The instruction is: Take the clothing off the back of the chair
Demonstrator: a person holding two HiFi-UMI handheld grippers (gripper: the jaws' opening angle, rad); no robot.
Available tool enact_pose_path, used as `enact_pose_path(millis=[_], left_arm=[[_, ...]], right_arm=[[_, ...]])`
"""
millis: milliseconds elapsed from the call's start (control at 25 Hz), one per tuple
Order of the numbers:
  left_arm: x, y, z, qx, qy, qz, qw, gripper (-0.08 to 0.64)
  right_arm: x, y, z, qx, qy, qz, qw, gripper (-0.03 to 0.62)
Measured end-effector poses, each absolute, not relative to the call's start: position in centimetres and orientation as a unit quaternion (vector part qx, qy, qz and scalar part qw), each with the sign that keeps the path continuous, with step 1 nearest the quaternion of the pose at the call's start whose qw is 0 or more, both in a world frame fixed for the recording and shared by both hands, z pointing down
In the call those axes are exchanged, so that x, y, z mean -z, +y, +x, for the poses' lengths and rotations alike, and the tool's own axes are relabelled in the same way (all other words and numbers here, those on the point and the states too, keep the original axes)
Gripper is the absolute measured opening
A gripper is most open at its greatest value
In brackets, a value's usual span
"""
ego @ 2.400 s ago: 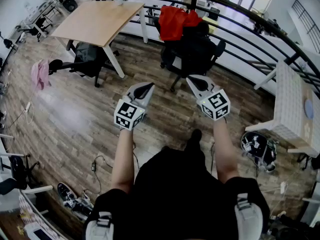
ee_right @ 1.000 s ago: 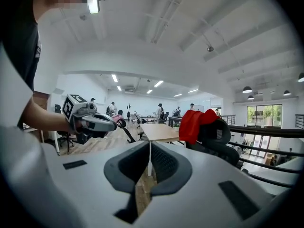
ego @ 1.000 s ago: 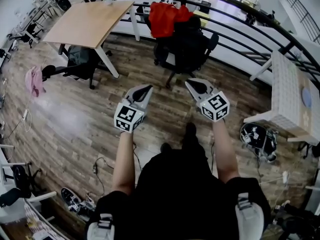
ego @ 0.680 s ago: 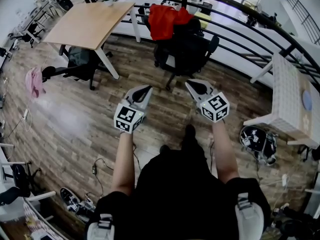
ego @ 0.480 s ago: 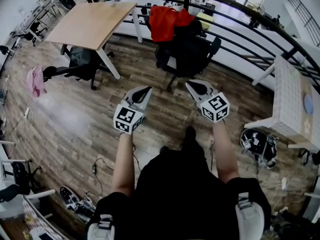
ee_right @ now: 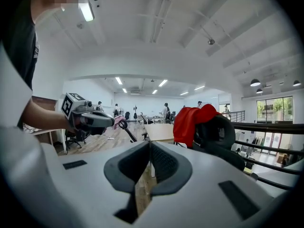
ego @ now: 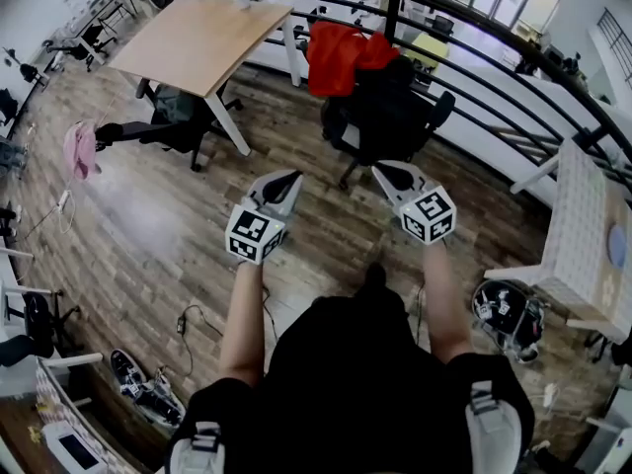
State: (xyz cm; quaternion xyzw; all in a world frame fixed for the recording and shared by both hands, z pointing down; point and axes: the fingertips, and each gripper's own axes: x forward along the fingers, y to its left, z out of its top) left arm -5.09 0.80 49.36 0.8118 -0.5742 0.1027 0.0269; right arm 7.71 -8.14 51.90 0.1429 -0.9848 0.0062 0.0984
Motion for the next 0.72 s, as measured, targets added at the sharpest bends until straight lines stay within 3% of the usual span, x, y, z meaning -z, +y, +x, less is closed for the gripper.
enact_pose_path(millis=[720], left_arm=[[-49.2,-9.2,-1.7,-0.11,-0.618,0.778,0.035,0.003]], right_arm=[[-52.0,-19.4,11.1,-0.013,-0.989,0.104,0.101,0.011]])
